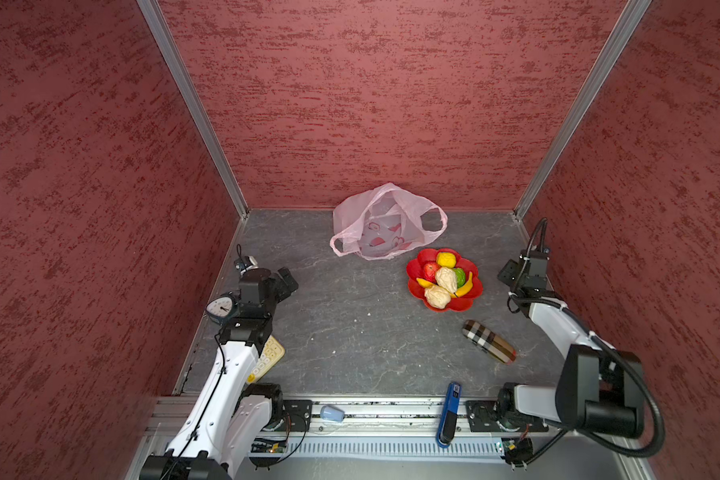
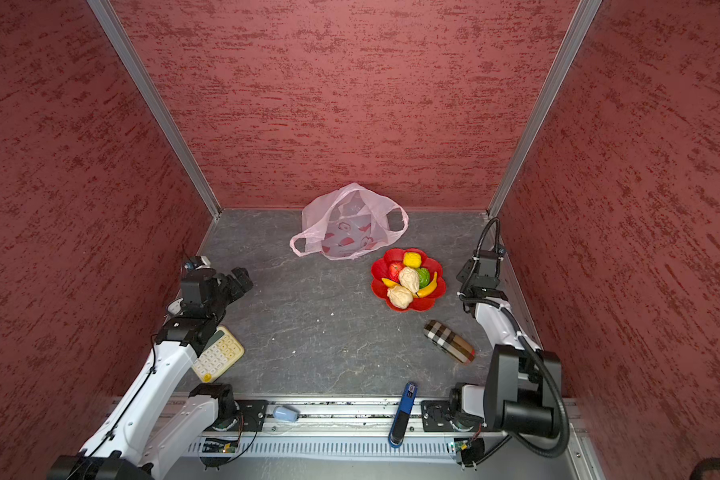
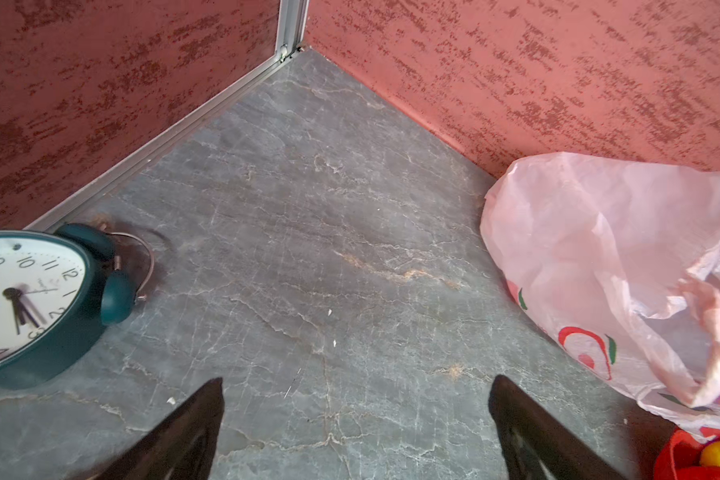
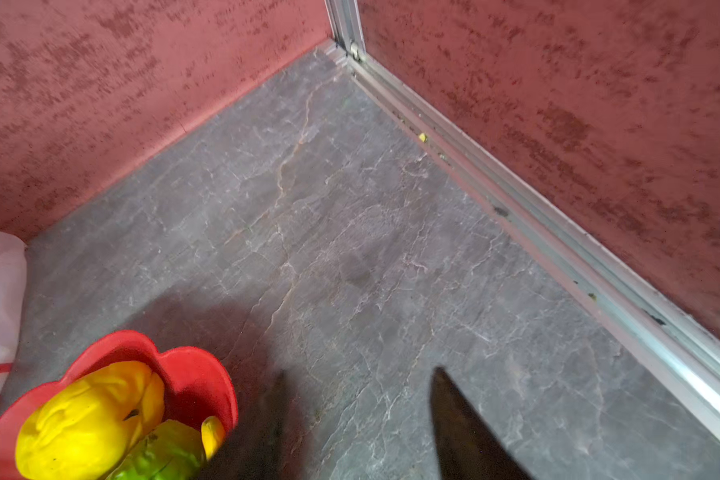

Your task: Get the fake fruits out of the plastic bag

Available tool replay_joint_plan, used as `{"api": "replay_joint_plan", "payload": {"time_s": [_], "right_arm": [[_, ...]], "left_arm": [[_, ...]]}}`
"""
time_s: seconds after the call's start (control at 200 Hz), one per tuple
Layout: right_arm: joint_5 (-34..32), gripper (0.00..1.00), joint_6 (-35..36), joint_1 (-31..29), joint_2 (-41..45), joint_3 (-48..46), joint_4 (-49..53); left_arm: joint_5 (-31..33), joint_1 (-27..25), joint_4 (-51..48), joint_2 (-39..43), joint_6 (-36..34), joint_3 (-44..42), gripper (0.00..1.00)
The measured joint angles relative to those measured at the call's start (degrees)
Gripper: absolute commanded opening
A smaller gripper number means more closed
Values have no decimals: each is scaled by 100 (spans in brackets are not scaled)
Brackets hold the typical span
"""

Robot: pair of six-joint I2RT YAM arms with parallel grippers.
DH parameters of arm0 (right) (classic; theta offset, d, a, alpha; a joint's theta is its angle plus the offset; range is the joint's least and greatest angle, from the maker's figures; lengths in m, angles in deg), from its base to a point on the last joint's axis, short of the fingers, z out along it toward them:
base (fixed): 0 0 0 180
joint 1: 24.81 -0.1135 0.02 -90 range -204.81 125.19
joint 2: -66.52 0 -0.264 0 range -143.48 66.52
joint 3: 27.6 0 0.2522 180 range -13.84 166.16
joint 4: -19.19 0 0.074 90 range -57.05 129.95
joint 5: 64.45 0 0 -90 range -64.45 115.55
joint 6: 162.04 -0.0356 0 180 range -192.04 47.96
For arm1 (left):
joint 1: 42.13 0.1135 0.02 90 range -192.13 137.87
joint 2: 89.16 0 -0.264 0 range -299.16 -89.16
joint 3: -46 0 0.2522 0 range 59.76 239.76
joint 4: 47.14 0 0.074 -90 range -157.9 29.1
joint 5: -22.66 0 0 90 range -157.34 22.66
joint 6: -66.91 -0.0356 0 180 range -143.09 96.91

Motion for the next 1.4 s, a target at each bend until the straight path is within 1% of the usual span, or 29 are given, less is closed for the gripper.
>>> {"api": "replay_joint_plan", "payload": {"time_s": [0.08, 0.135, 0.286, 0.476, 0.867, 1.182, 1.403], "right_arm": [[79, 20, 9, 0, -321, 122, 13], [131, 18, 17, -2, -520, 203, 48], [269, 17, 76, 0, -1196, 549, 107], [468, 18, 120, 0, -1626, 660, 184], [1032, 20, 120, -72, -2127, 1049, 426], [1209, 21, 125, -332, -2216, 1067, 557], [1300, 21, 166, -522, -2216, 1084, 588]], "left_arm": [[-87, 17, 50, 11, -24, 0, 99], [-142, 20, 52, 28, -44, 0, 99], [-214, 33, 22, 232, -63, 0, 99], [-260, 39, -17, 520, -92, 7, 99], [-240, 46, -131, 848, -103, 17, 99], [-236, 66, -142, 1062, -55, -9, 99], [-238, 68, -140, 1141, 9, -243, 99]]}}
